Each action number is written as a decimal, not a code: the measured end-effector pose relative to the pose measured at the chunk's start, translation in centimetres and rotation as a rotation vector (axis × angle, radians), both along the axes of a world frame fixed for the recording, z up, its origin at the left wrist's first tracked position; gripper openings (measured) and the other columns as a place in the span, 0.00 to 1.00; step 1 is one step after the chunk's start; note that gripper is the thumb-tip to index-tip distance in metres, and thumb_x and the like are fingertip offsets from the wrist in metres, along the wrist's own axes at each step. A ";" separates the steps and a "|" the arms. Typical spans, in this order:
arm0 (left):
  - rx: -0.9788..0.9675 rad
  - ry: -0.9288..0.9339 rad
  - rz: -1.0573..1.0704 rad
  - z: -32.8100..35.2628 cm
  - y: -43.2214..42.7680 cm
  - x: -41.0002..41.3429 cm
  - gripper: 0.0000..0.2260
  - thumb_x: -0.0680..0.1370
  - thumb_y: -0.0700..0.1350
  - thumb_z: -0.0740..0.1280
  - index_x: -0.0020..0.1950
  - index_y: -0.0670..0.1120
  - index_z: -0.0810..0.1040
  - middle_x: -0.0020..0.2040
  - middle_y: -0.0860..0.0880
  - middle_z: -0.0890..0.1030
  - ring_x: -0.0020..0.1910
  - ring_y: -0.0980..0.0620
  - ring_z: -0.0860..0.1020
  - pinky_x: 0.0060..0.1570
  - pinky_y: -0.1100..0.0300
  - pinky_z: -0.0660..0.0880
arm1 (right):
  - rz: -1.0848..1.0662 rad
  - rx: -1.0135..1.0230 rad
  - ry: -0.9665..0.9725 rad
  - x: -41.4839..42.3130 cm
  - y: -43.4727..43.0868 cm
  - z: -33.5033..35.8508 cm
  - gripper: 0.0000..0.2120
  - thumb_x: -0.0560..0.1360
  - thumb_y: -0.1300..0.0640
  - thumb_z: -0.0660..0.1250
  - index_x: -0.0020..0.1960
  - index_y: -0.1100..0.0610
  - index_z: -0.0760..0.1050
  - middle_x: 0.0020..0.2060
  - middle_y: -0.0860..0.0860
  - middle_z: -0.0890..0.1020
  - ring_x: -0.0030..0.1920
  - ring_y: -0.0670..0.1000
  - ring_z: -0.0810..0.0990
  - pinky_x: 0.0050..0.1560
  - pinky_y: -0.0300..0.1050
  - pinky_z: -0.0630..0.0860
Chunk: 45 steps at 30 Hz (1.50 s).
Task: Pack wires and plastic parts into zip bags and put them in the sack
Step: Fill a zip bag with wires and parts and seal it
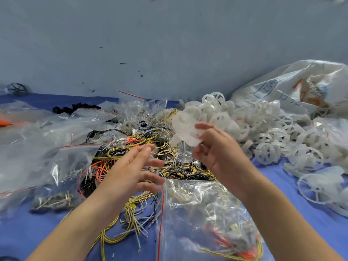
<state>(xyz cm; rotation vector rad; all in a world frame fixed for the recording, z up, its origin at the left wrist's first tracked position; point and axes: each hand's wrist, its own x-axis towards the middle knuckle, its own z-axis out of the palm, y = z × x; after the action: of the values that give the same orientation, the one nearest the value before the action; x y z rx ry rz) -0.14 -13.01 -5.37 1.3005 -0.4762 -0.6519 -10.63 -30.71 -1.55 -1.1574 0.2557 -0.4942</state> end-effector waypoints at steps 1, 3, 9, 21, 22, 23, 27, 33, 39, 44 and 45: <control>-0.018 0.021 -0.025 0.1 0.0 -0.3 0.15 0.75 0.56 0.66 0.57 0.51 0.79 0.47 0.43 0.85 0.35 0.44 0.82 0.29 0.56 0.78 | 0.075 0.017 0.000 -0.2 0.8 -0.2 0.12 0.73 0.68 0.63 0.47 0.57 0.82 0.33 0.52 0.79 0.30 0.48 0.76 0.35 0.42 0.78; -0.046 0.039 -0.094 0.1 0.1 -0.7 0.15 0.72 0.56 0.69 0.53 0.49 0.81 0.44 0.44 0.83 0.33 0.45 0.80 0.29 0.56 0.77 | 0.174 0.028 0.013 -0.6 1.9 -0.9 0.12 0.70 0.65 0.65 0.44 0.54 0.84 0.36 0.54 0.77 0.30 0.49 0.75 0.34 0.43 0.77; -0.124 0.143 -0.128 -0.6 0.5 -1.3 0.16 0.68 0.51 0.71 0.50 0.42 0.79 0.38 0.47 0.79 0.28 0.51 0.76 0.25 0.60 0.74 | 0.231 -0.046 0.033 -1.2 2.4 -2.0 0.10 0.73 0.59 0.67 0.52 0.52 0.82 0.39 0.55 0.80 0.35 0.51 0.80 0.38 0.44 0.79; 0.423 0.023 -0.009 -1.2 4.3 3.6 0.18 0.74 0.58 0.68 0.29 0.51 0.83 0.26 0.51 0.73 0.20 0.56 0.68 0.17 0.67 0.62 | 0.132 -1.991 0.202 -2.4 4.3 -7.8 0.24 0.69 0.60 0.73 0.61 0.40 0.76 0.69 0.50 0.72 0.66 0.53 0.73 0.62 0.51 0.72; 0.449 0.043 -0.030 -1.5 4.3 3.5 0.19 0.76 0.57 0.67 0.29 0.50 0.83 0.26 0.51 0.73 0.20 0.56 0.68 0.17 0.67 0.63 | 0.133 -2.002 0.208 -2.3 4.4 -7.7 0.24 0.68 0.60 0.74 0.60 0.40 0.76 0.69 0.50 0.72 0.67 0.53 0.72 0.62 0.51 0.72; 0.466 0.062 -0.048 -1.7 4.3 3.3 0.19 0.78 0.55 0.66 0.30 0.48 0.84 0.27 0.50 0.73 0.20 0.56 0.68 0.17 0.66 0.63 | 0.118 -1.988 0.189 -2.2 4.3 -7.5 0.23 0.67 0.60 0.74 0.58 0.42 0.76 0.68 0.50 0.73 0.66 0.54 0.73 0.62 0.50 0.72; 0.488 0.093 -0.089 -1.7 3.4 1.9 0.18 0.79 0.52 0.66 0.33 0.45 0.82 0.27 0.49 0.73 0.22 0.55 0.70 0.18 0.65 0.65 | 0.000 -1.888 0.115 -2.4 3.9 -6.7 0.07 0.73 0.57 0.65 0.49 0.48 0.74 0.64 0.50 0.75 0.62 0.54 0.74 0.58 0.50 0.73; 0.511 0.128 -0.220 -1.7 1.9 -0.3 0.14 0.82 0.49 0.63 0.44 0.40 0.78 0.30 0.48 0.74 0.24 0.54 0.71 0.19 0.65 0.66 | -0.062 -1.779 0.077 -2.6 3.7 -6.5 0.05 0.78 0.54 0.56 0.47 0.49 0.71 0.63 0.48 0.74 0.60 0.51 0.71 0.56 0.49 0.71; 0.490 0.023 -0.166 -1.1 1.2 -0.8 0.15 0.82 0.48 0.62 0.47 0.37 0.79 0.33 0.45 0.77 0.25 0.53 0.73 0.21 0.63 0.70 | -0.103 -1.709 0.028 -2.9 3.3 -6.2 0.05 0.76 0.59 0.61 0.45 0.50 0.73 0.59 0.47 0.76 0.56 0.51 0.74 0.53 0.48 0.71; 0.531 -0.095 -0.156 -1.1 0.8 -1.0 0.17 0.82 0.49 0.62 0.49 0.35 0.79 0.31 0.46 0.77 0.24 0.52 0.73 0.20 0.63 0.70 | -0.174 -1.594 -0.007 -2.9 3.4 -5.6 0.09 0.74 0.61 0.57 0.42 0.51 0.73 0.54 0.46 0.77 0.51 0.51 0.75 0.50 0.50 0.73; 0.537 -0.109 -0.172 -1.3 0.7 -1.0 0.17 0.82 0.49 0.63 0.47 0.35 0.79 0.30 0.46 0.77 0.23 0.52 0.73 0.20 0.63 0.70 | -0.180 -1.576 -0.014 -2.9 3.5 -5.5 0.09 0.74 0.61 0.57 0.42 0.51 0.74 0.53 0.46 0.78 0.50 0.50 0.75 0.49 0.50 0.73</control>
<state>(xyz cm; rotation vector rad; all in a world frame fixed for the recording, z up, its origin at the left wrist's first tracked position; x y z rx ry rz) -1.19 -12.33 -6.63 1.8222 -0.5256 -0.8943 -13.54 -27.26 -7.04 -2.6673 -0.1165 -0.8961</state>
